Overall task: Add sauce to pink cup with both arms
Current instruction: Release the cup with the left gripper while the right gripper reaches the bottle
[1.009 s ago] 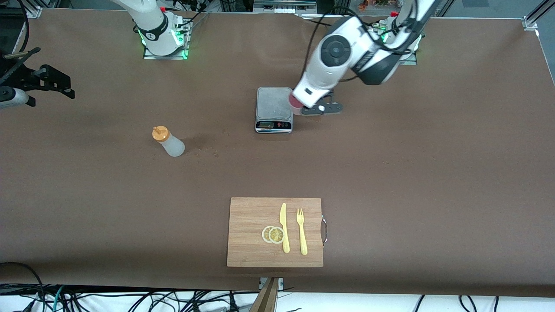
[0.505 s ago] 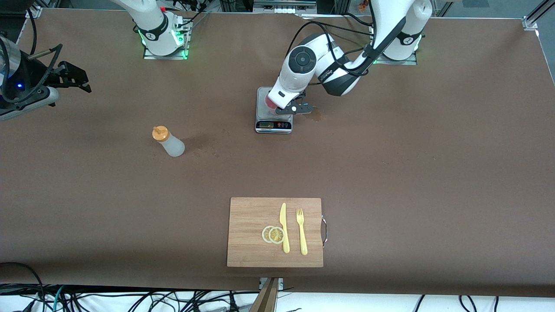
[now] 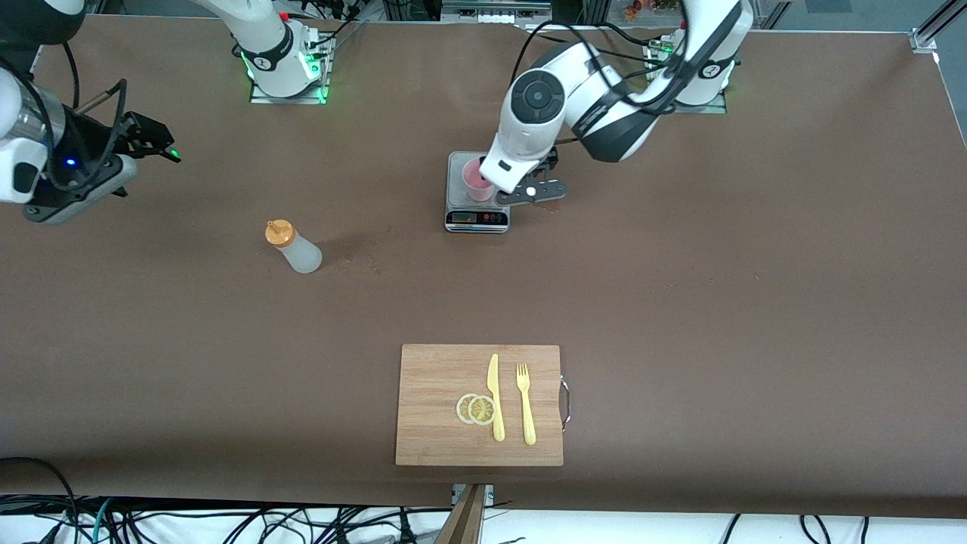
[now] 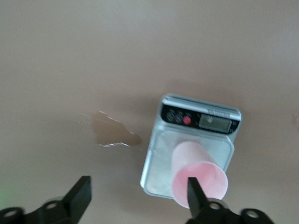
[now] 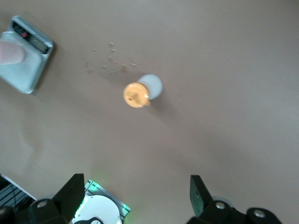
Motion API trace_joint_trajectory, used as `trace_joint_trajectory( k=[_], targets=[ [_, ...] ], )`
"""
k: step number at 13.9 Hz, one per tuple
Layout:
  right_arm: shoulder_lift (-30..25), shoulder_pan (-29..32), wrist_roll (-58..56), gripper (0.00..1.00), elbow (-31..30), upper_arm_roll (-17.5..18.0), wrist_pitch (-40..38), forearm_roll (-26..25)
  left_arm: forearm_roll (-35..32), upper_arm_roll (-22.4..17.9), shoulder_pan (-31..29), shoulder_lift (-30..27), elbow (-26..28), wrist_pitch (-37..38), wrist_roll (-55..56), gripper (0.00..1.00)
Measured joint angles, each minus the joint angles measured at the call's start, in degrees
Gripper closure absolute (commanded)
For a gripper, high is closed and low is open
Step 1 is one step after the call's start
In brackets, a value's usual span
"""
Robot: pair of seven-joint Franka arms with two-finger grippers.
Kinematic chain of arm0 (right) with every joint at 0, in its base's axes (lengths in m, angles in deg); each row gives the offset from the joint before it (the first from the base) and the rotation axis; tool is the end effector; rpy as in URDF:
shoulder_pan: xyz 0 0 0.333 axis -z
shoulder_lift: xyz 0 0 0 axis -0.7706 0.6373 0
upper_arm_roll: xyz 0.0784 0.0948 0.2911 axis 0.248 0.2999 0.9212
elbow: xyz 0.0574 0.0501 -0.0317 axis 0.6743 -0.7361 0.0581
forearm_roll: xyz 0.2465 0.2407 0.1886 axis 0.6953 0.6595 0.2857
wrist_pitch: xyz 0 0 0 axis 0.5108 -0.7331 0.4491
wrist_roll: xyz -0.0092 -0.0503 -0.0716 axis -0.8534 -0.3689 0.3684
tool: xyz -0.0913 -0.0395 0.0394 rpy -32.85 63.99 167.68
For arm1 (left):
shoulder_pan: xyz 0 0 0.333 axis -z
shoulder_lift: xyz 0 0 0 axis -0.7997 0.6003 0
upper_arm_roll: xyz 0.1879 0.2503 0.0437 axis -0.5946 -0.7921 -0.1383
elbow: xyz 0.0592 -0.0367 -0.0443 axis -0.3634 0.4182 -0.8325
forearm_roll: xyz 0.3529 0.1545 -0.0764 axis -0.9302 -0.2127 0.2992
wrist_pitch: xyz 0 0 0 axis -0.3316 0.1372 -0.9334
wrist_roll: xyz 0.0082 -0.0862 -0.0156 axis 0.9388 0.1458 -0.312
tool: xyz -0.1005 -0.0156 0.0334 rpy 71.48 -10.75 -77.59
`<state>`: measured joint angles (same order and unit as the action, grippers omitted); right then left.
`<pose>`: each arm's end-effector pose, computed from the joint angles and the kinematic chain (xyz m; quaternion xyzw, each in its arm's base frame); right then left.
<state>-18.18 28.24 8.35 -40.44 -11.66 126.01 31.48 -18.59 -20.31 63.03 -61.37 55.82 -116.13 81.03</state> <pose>0.5586 0.0402 0.5633 -0.9409 -0.3172 0.0911 0.0764 0.4442 -0.4295 0.3737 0.9873 0.1087 -0.1156 0.0079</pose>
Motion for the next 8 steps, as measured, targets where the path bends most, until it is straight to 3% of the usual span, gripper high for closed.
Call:
trace_joint_trajectory(
  k=[4,7,8],
  targets=[
    [1.5,2.4,-15.9,0.00,-5.5,-0.2,6.2,6.5,0.0,-0.3,-9.5,-4.6,-10.2,17.2,-13.8,0.00],
    [4.1,7.1,-34.1,0.00,-9.3,-0.3,8.8,14.1,-0.1,-1.5,-16.0,-4.9,-15.6,23.0,-25.7,0.00],
    [5.9,9.0,-40.9,0.00,-9.9,-0.3,8.9,16.8,-0.1,-4.1,-16.2,-5.5,-16.0,23.6,-29.1,0.00]
  ],
)
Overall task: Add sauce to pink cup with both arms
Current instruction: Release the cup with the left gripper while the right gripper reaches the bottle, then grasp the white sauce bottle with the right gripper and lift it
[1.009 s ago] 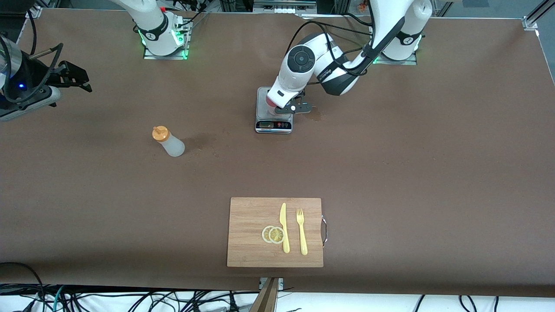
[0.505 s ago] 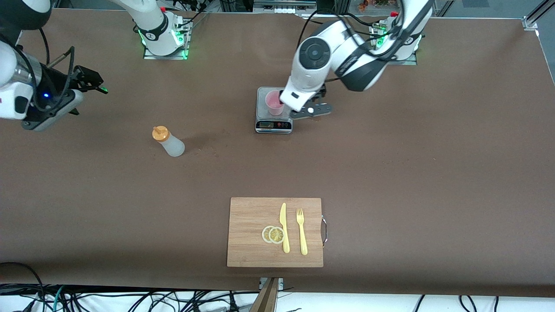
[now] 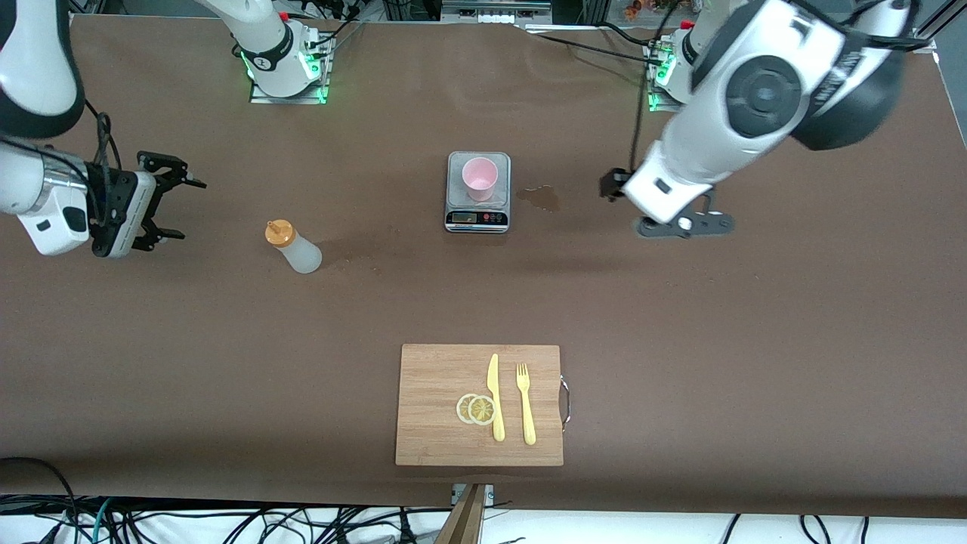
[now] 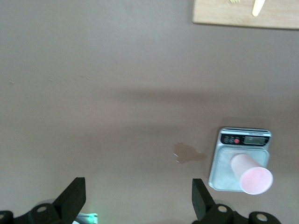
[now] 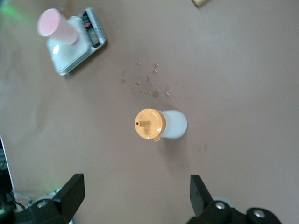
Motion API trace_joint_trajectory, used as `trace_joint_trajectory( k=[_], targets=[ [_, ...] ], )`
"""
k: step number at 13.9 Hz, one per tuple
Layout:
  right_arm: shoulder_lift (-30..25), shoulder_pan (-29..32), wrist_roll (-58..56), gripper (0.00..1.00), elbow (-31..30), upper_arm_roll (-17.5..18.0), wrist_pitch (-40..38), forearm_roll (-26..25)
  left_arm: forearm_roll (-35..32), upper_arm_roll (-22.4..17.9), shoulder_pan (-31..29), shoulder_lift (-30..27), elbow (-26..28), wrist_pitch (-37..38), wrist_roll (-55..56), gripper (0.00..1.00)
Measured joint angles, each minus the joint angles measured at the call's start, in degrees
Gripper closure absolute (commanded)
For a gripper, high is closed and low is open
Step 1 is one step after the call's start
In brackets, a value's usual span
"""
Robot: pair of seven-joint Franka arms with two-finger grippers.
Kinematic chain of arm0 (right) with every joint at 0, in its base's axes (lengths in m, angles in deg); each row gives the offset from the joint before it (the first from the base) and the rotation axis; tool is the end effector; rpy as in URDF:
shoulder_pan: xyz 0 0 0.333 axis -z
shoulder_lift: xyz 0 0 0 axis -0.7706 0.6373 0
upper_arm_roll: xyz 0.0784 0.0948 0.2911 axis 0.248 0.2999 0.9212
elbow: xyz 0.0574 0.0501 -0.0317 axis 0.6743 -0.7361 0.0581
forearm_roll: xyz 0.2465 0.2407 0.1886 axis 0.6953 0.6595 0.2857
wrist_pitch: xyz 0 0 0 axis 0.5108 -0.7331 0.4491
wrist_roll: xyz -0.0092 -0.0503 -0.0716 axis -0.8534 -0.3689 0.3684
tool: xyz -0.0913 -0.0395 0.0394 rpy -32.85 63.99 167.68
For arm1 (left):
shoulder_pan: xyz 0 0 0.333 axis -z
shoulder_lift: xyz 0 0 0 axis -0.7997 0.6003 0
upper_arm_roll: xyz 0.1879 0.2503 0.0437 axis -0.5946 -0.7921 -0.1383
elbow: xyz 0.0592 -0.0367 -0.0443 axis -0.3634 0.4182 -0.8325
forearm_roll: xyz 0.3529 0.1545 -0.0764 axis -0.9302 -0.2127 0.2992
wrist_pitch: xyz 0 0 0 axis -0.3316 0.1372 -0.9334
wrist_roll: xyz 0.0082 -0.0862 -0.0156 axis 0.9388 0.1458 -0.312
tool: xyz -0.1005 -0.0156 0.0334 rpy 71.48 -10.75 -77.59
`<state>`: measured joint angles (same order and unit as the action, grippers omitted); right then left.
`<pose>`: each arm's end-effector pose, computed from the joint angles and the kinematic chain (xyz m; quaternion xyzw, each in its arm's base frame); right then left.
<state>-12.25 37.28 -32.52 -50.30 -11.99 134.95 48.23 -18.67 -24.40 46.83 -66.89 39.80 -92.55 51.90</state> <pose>0.5773 -0.0225 0.4448 -0.8260 -0.5128 0.0066 0.2339 0.5613 -0.2372 0.5146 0.9932 0.0288 -0.1129 0.0067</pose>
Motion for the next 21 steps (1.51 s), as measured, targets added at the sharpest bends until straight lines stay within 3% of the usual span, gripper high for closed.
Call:
trace_joint_trajectory(
  k=[4,7,10,17,21],
  targets=[
    [8.4,5.6,-24.4,0.00,-1.8,0.0,0.1,11.5,0.0,-15.9,4.4,-5.3,1.5,0.8,-20.7,0.00],
    [13.6,7.6,-43.4,0.00,-3.7,0.0,-0.4,19.8,0.0,-25.6,6.2,-11.2,7.7,-5.3,-28.8,0.00],
    [19.7,9.6,-59.4,0.00,-4.6,0.0,-6.7,28.3,0.0,-26.6,6.5,-13.8,11.8,-6.5,-29.4,0.00],
    [28.8,11.5,-78.2,0.00,-4.6,0.1,-11.7,37.5,0.0,-26.5,7.2,-14.0,12.0,-6.3,-29.4,0.00],
    [31.8,11.5,-80.7,0.00,-4.3,0.2,-12.5,40.5,0.0,-26.5,7.2,-14.0,12.0,-6.2,-29.4,0.00]
  ],
)
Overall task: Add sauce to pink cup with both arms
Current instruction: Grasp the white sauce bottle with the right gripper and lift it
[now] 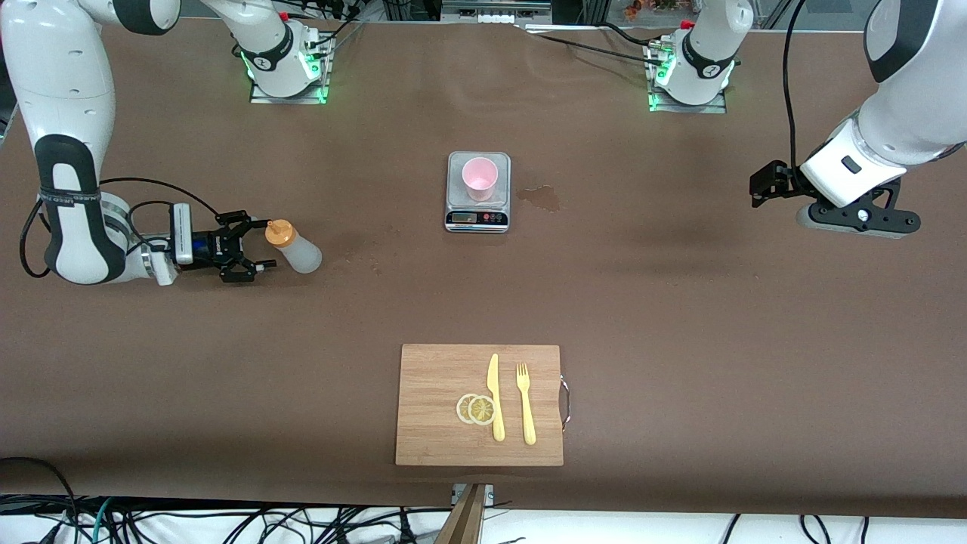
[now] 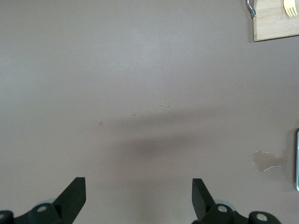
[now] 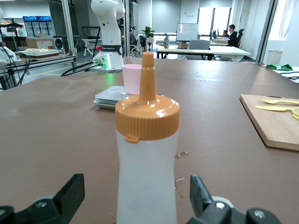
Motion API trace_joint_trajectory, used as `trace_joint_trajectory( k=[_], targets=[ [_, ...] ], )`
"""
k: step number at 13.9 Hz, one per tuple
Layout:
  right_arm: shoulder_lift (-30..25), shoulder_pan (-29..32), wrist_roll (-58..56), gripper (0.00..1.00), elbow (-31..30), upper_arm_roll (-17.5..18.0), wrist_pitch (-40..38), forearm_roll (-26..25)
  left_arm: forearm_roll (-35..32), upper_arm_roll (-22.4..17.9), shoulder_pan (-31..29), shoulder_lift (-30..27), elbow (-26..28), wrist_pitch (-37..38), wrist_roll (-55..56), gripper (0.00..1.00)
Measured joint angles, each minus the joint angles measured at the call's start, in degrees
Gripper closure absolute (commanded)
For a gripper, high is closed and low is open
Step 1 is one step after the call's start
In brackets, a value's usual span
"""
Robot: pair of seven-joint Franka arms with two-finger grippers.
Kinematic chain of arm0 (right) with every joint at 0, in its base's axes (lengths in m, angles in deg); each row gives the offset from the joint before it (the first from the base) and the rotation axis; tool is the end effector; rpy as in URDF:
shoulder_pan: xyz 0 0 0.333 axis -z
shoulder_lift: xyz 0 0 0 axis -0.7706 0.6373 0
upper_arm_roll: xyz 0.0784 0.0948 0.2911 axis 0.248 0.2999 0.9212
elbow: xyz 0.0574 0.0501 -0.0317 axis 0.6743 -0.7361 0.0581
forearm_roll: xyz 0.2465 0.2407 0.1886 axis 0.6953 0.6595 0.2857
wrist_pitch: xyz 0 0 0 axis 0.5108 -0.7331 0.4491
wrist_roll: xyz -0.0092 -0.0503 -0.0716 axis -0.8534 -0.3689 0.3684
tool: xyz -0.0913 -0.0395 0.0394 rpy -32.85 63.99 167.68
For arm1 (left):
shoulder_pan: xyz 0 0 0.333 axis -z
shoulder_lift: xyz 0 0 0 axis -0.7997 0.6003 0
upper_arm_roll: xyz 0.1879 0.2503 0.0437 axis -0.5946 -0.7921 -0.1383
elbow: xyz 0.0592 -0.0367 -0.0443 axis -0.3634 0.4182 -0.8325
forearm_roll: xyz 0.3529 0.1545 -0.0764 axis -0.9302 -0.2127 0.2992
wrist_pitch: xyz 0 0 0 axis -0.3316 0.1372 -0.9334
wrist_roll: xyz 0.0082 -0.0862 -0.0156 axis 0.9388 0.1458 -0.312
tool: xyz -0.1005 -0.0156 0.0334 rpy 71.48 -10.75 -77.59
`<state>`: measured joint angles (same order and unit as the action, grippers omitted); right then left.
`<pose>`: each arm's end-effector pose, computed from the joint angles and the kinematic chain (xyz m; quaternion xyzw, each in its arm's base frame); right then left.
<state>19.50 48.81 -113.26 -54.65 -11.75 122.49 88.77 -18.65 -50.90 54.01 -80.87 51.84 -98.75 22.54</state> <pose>0.5459 -0.0649 0.1417 -0.4854 -0.6410 -0.3671 0.4677 0.5551 -0.0673 0.5460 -0.9970 0.0603 0.0457 0.0140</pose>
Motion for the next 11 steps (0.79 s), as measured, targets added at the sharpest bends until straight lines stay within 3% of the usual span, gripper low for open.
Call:
trace_joint_trajectory(
  k=[11],
  targets=[
    [4.6,-0.6,-0.9,0.00,0.5,4.4,-0.2,2.8,0.0,0.1,0.2,0.0,0.0,0.1,0.2,0.00]
  ],
)
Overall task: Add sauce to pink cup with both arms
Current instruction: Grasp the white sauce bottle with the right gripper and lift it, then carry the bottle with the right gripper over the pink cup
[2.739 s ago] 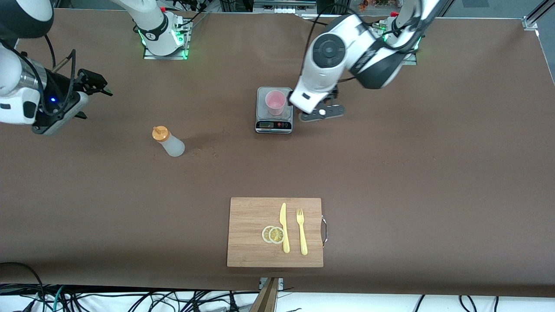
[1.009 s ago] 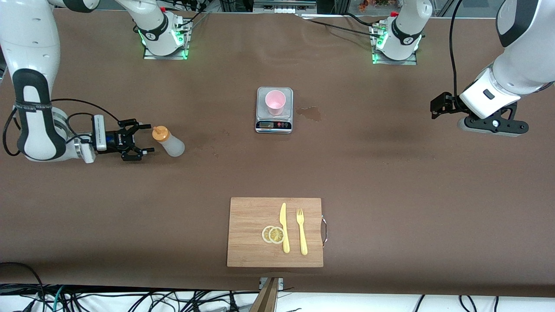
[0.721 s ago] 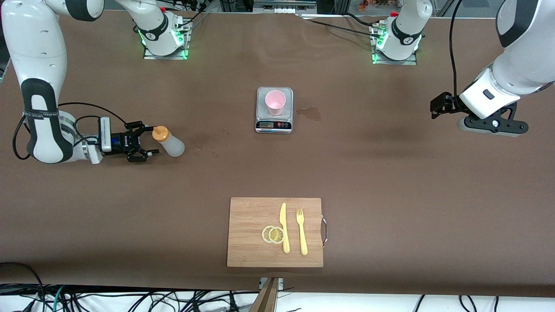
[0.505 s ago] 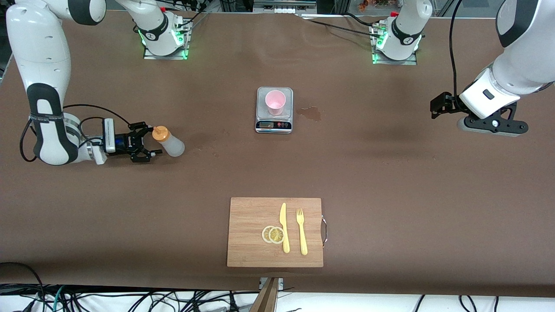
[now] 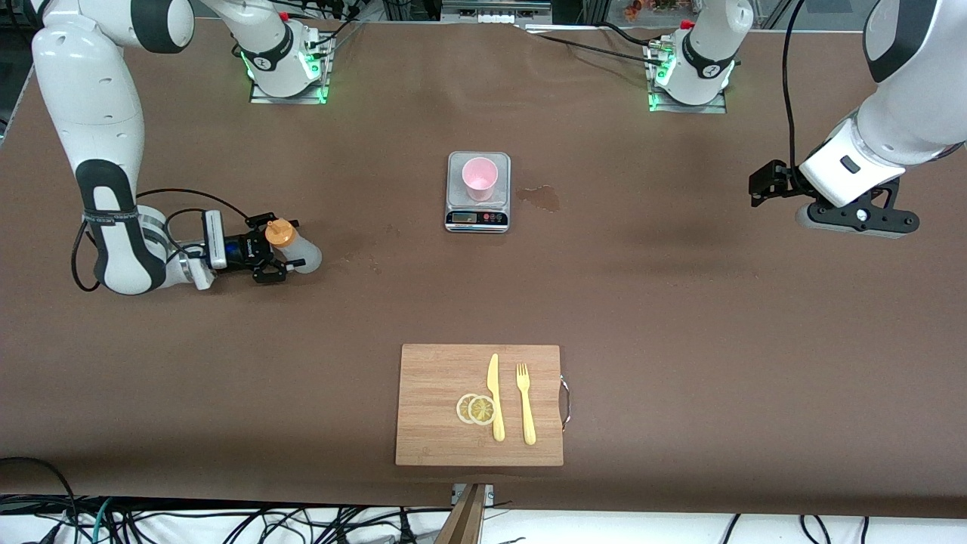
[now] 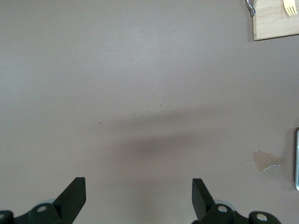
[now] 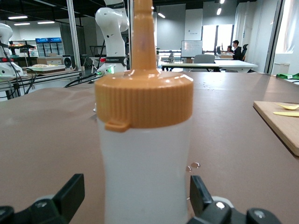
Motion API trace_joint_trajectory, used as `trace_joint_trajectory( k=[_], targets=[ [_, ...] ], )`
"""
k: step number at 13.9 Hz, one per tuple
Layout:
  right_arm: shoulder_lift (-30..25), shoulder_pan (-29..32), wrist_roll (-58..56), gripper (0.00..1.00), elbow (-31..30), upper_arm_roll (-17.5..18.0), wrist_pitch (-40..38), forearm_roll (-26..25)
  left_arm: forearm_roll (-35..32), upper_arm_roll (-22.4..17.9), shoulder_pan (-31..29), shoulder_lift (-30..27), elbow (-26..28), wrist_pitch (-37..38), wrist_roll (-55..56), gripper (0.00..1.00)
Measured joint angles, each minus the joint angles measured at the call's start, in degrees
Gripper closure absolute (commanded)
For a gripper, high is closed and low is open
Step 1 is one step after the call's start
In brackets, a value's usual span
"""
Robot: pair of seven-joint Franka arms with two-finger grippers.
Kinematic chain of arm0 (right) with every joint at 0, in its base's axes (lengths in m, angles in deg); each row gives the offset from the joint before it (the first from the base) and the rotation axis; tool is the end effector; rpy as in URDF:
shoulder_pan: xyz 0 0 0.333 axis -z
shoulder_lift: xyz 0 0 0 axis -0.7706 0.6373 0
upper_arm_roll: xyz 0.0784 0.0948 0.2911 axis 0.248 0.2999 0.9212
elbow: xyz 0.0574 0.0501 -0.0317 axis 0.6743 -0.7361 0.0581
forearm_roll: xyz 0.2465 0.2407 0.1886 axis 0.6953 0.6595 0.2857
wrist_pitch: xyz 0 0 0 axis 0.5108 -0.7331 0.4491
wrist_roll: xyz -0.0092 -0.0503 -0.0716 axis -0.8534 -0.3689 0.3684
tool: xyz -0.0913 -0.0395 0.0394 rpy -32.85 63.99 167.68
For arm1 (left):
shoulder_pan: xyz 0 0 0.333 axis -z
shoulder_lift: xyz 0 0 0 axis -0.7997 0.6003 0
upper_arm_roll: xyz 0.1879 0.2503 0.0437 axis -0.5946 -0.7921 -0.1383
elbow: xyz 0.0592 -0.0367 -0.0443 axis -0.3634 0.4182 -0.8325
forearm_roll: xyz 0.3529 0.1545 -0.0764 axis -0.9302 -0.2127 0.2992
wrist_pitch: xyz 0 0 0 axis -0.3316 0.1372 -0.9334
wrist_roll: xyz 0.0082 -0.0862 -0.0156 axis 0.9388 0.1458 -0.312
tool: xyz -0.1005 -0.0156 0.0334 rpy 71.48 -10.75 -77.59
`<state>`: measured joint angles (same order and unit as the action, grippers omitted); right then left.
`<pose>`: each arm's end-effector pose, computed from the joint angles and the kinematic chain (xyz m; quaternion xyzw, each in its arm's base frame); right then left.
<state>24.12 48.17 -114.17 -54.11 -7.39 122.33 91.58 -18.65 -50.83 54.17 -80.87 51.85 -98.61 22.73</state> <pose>0.5395 -0.0164 0.0998 -0.4646 -0.6228 -0.3736 0.5067 0.5545 -0.0694 0.5457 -0.9970 0.0606 0.0470 0.0142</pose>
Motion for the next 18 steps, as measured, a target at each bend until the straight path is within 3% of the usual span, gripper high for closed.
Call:
trace_joint_trajectory(
  k=[6,7,9,12,18],
  targets=[
    [0.0,-0.9,0.0,0.03,0.0,0.3,-1.9,0.7,0.0,0.6,0.1,0.0,0.0,0.0,0.6,0.00],
    [0.0,-0.9,0.0,0.20,0.0,0.3,-2.3,0.8,0.0,0.8,0.1,0.0,0.0,0.1,1.0,0.00],
    [0.0,-0.9,0.0,0.62,0.0,0.3,-2.7,0.8,0.0,1.2,0.2,-0.1,0.0,0.4,1.6,0.00],
    [0.0,-0.9,0.4,0.98,0.1,0.3,-3.1,1.0,0.0,1.5,0.4,-0.1,0.0,0.5,2.3,0.00],
    [-0.4,-2.9,2.5,0.98,2.2,0.4,-3.8,1.0,0.0,1.6,0.4,-0.1,0.0,0.6,2.4,0.00]
  ],
)
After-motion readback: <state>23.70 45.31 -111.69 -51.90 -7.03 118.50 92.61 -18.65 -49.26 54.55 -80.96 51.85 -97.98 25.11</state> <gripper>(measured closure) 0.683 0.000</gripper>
